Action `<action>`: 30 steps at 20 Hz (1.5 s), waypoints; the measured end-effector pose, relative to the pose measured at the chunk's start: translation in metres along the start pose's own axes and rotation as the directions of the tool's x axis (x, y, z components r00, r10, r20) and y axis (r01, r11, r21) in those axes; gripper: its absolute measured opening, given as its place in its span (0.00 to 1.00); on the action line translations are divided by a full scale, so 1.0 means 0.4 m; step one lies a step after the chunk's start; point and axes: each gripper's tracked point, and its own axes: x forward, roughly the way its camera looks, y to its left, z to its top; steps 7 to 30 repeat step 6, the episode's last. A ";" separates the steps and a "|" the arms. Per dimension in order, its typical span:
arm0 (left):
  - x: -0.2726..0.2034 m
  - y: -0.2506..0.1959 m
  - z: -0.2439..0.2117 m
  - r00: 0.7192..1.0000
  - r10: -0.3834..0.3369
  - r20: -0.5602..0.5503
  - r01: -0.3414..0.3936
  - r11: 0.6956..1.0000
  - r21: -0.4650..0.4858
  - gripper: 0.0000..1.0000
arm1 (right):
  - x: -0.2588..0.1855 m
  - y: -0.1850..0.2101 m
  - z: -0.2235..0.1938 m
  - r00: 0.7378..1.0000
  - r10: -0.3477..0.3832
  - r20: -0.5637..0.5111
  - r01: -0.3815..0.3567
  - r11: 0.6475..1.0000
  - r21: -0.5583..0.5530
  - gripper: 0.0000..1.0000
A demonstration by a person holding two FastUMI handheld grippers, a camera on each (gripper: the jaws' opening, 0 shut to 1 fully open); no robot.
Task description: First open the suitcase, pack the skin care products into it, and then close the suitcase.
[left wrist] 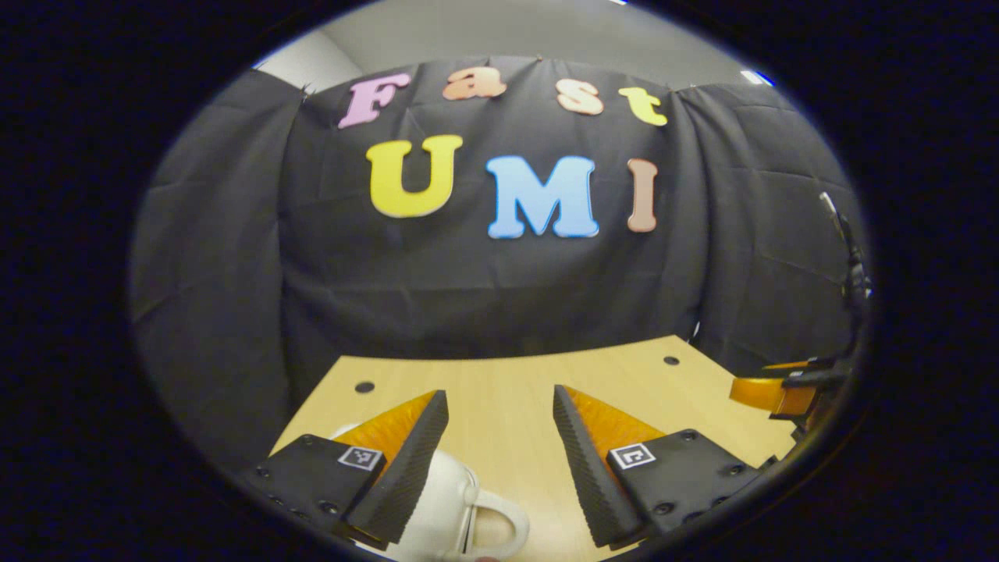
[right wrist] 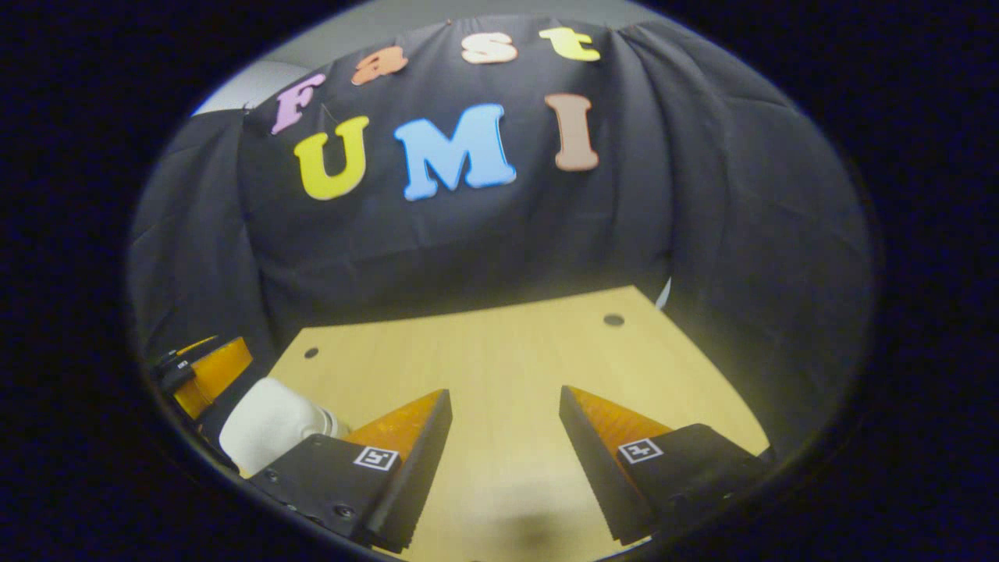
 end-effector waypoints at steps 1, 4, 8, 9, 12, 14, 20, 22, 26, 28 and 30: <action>0.012 -0.031 0.075 0.995 -0.013 0.095 0.011 1.000 0.023 0.90 | -0.007 -0.004 0.075 0.994 -0.009 0.108 0.012 1.000 -0.023 0.86; 0.018 -0.098 0.136 0.977 -0.005 0.214 -0.015 0.995 0.095 0.93 | -0.025 -0.020 0.218 0.927 -0.010 0.376 0.047 0.995 -0.090 0.87; 0.032 -0.177 0.117 0.978 -0.028 0.208 0.007 0.995 0.101 0.93 | -0.060 -0.006 0.196 0.883 -0.016 0.469 0.115 0.976 -0.184 0.92; 0.032 -0.177 0.117 0.978 -0.028 0.208 0.007 0.995 0.101 0.93 | -0.060 -0.006 0.196 0.883 -0.016 0.469 0.115 0.976 -0.184 0.92; 0.032 -0.177 0.117 0.978 -0.028 0.208 0.007 0.995 0.101 0.93 | -0.060 -0.006 0.196 0.883 -0.016 0.469 0.115 0.976 -0.184 0.92; 0.032 -0.177 0.117 0.978 -0.028 0.208 0.007 0.995 0.101 0.93 | -0.060 -0.006 0.196 0.883 -0.016 0.469 0.115 0.976 -0.184 0.92; 0.032 -0.177 0.117 0.978 -0.028 0.208 0.007 0.995 0.101 0.93 | -0.060 -0.006 0.196 0.883 -0.016 0.469 0.115 0.976 -0.184 0.92; 0.032 -0.177 0.117 0.978 -0.028 0.208 0.007 0.995 0.101 0.93 | -0.060 -0.006 0.196 0.883 -0.016 0.469 0.115 0.976 -0.184 0.92; 0.032 -0.177 0.117 0.978 -0.028 0.208 0.007 0.995 0.101 0.93 | -0.060 -0.006 0.196 0.883 -0.016 0.469 0.115 0.976 -0.184 0.92; 0.032 -0.177 0.117 0.978 -0.028 0.208 0.007 0.995 0.101 0.93 | -0.060 -0.006 0.196 0.883 -0.016 0.469 0.115 0.976 -0.184 0.92; 0.032 -0.177 0.117 0.978 -0.028 0.208 0.007 0.995 0.101 0.93 | -0.060 -0.006 0.196 0.883 -0.016 0.469 0.115 0.976 -0.184 0.92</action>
